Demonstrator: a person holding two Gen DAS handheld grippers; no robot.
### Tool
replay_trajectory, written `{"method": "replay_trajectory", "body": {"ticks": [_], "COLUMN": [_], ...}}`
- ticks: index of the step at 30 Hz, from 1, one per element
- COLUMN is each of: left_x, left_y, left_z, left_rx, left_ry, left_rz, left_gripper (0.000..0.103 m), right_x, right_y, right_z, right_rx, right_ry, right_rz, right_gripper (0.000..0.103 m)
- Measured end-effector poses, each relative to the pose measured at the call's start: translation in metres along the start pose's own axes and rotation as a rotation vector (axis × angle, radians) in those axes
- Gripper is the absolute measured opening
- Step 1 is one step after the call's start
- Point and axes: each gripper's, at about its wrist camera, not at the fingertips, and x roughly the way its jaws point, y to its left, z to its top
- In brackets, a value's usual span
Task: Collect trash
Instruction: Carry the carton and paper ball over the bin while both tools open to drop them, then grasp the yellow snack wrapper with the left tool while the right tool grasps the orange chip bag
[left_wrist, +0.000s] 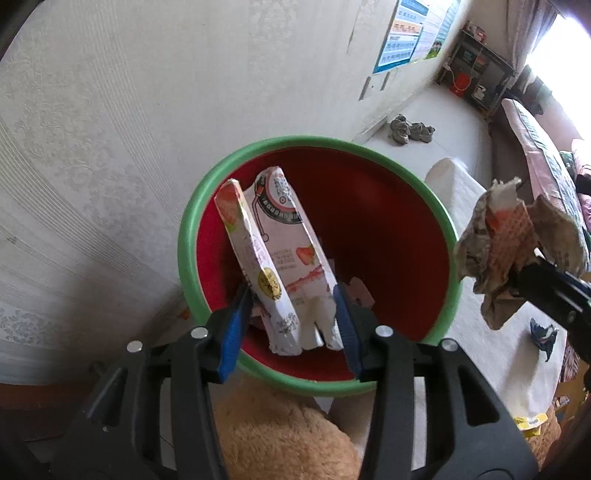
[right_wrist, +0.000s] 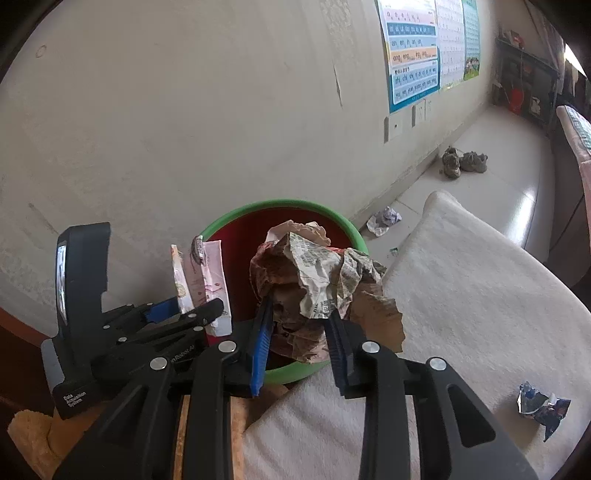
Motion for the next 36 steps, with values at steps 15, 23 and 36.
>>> {"method": "replay_trajectory", "body": {"ticks": [15, 23, 36], "left_x": [-0.011, -0.044, -0.059], "left_y": [-0.001, -0.069, -0.191], "left_z": [-0.015, -0.056, -0.198], "left_rx": [-0.029, 0.230, 0.900], "left_ry": [-0.020, -0.037, 0.246], "left_rz": [-0.031, -0.219, -0.489], "left_gripper": [0.068, 0.074, 0.081], "right_x": [-0.032, -0.115, -0.168], "right_y": [-0.013, -0.068, -0.170], "right_z": [-0.009, -0.053, -0.185], "right_rx": [0.032, 0.030, 0.271], "right_ry": [-0.061, -0.168, 0.001], "right_rz": [0.005, -0.134, -0.232], "right_gripper": [0.067, 0.090, 0.093]}}
